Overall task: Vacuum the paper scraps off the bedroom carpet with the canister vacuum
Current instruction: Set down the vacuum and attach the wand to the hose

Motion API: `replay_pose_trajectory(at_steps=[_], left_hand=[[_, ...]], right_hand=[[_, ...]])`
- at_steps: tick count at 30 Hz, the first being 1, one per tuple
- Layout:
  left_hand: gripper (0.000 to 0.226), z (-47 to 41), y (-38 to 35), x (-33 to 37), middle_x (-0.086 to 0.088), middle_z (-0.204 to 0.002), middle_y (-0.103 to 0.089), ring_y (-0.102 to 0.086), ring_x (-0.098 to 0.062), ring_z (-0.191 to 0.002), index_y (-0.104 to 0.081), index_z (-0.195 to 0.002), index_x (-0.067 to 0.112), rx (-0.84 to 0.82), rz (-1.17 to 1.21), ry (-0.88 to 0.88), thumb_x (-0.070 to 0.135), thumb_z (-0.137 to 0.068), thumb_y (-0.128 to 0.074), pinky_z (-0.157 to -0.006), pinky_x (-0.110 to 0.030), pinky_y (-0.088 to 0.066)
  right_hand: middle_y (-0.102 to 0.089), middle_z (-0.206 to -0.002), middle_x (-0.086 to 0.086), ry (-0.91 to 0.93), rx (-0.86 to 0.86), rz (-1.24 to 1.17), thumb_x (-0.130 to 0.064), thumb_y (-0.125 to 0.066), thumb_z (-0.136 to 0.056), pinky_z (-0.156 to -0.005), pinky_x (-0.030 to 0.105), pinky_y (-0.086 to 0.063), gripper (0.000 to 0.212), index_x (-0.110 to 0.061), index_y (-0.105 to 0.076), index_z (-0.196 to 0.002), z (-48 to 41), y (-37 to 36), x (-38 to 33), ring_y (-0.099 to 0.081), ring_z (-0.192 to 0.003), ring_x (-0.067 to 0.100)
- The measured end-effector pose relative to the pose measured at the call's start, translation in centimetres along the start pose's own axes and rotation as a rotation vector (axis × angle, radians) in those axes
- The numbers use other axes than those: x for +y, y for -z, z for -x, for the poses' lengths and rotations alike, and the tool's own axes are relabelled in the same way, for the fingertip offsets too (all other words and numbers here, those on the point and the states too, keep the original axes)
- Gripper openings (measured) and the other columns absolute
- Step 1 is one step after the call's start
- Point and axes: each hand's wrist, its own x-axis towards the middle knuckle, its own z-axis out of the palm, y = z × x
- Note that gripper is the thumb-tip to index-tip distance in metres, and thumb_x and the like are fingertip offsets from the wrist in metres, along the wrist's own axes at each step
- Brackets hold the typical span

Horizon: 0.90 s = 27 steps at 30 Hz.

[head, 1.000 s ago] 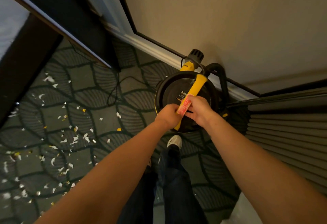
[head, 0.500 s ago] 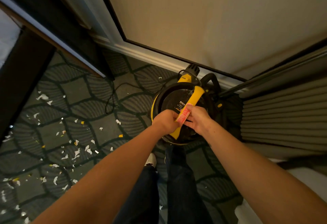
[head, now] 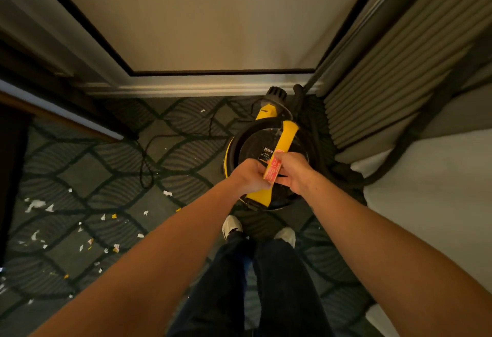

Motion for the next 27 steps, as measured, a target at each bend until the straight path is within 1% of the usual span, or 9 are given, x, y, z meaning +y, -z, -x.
replay_pose_trajectory(at_steps=[4,9,11,14,18,21,23,25,27], left_hand=[[0.02,0.6,-2.8,1.0,-0.009,-0.083,-0.067,-0.063,-0.02,-0.08,-0.072,-0.089,0.007,-0.095,-0.067,0.006,0.016,-0.072,-0.078,-0.074,-0.033,-0.049],[0.025,1.7,-7.3,0.9,-0.008,-0.094,-0.07,-0.065,-0.023,-0.095,-0.07,-0.095,0.008,-0.122,-0.022,0.014,0.015,-0.072,-0.077,-0.083,-0.035,-0.051],[0.029,2.3,-9.4,1.1,-0.007,-0.099,-0.071,-0.065,-0.02,-0.098,-0.07,-0.101,0.011,-0.134,0.014,0.003,0.016,-0.073,-0.077,-0.089,-0.037,-0.052],[0.027,3.1,-12.7,1.9,-0.007,-0.103,-0.07,-0.063,-0.019,-0.1,-0.069,-0.102,0.01,-0.156,0.073,-0.004,0.012,-0.076,-0.075,-0.091,-0.034,-0.05],[0.018,3.7,-15.5,2.8,-0.001,-0.089,-0.062,-0.058,-0.015,-0.091,-0.065,-0.096,0.011,-0.194,0.139,0.015,0.004,-0.08,-0.07,-0.074,-0.022,-0.046],[0.017,3.7,-17.7,2.9,-0.004,-0.086,-0.062,-0.06,-0.019,-0.092,-0.062,-0.079,0.015,-0.246,0.151,0.041,-0.001,-0.08,-0.067,-0.085,-0.033,-0.049],[0.013,3.6,-19.0,2.8,-0.011,-0.09,-0.063,-0.06,-0.023,-0.091,-0.067,-0.087,0.006,-0.281,0.164,0.067,-0.005,-0.08,-0.065,-0.085,-0.035,-0.049],[0.022,3.7,-20.3,2.8,-0.016,-0.093,-0.063,-0.06,-0.024,-0.088,-0.067,-0.101,-0.001,-0.308,0.193,0.09,-0.007,-0.08,-0.063,-0.082,-0.036,-0.05],[0.026,3.7,-21.5,2.9,-0.019,-0.097,-0.065,-0.062,-0.027,-0.092,-0.066,-0.106,-0.003,-0.323,0.224,0.109,-0.006,-0.081,-0.062,-0.087,-0.04,-0.052]], right_hand=[[-0.066,-0.113,0.021,-0.021,0.04,-0.025,-0.016,-0.048,-0.1,-0.064,0.038,-0.054,0.025,-0.001,-0.059,-0.118,0.9,2.3,2.3,-0.064,-0.095,0.031],[-0.066,-0.109,0.018,-0.043,0.037,0.02,-0.016,-0.048,-0.101,-0.06,0.035,-0.051,0.023,-0.002,-0.059,-0.115,1.7,4.8,5.4,-0.064,-0.082,0.025],[-0.066,-0.108,0.017,-0.041,0.043,0.06,-0.016,-0.048,-0.101,-0.063,0.036,-0.051,0.023,-0.002,-0.06,-0.115,1.8,6.1,6.7,-0.064,-0.086,0.026],[-0.066,-0.112,0.018,-0.041,0.05,0.122,-0.017,-0.047,-0.1,-0.061,0.033,-0.05,0.026,-0.003,-0.061,-0.118,1.8,8.5,8.8,-0.064,-0.101,0.031],[-0.067,-0.11,0.018,-0.049,0.039,0.183,-0.017,-0.047,-0.099,-0.072,0.037,-0.055,0.024,-0.005,-0.062,-0.115,1.4,11.0,10.8,-0.066,-0.1,0.031],[-0.068,-0.109,0.018,-0.051,0.032,0.213,-0.014,-0.048,-0.098,-0.08,0.04,-0.055,0.023,-0.005,-0.064,-0.111,1.2,12.6,12.5,-0.066,-0.1,0.032],[-0.068,-0.107,0.017,-0.046,0.031,0.237,-0.014,-0.048,-0.098,-0.084,0.041,-0.055,0.019,-0.008,-0.064,-0.104,1.2,13.6,13.6,-0.066,-0.101,0.031],[-0.069,-0.105,0.018,-0.037,0.033,0.261,-0.014,-0.049,-0.097,-0.088,0.044,-0.054,0.017,-0.009,-0.065,-0.097,1.1,14.5,14.5,-0.067,-0.099,0.032],[-0.07,-0.104,0.019,-0.023,0.037,0.284,-0.015,-0.05,-0.095,-0.091,0.047,-0.054,0.017,-0.008,-0.066,-0.095,1.1,15.3,15.3,-0.068,-0.098,0.033]])
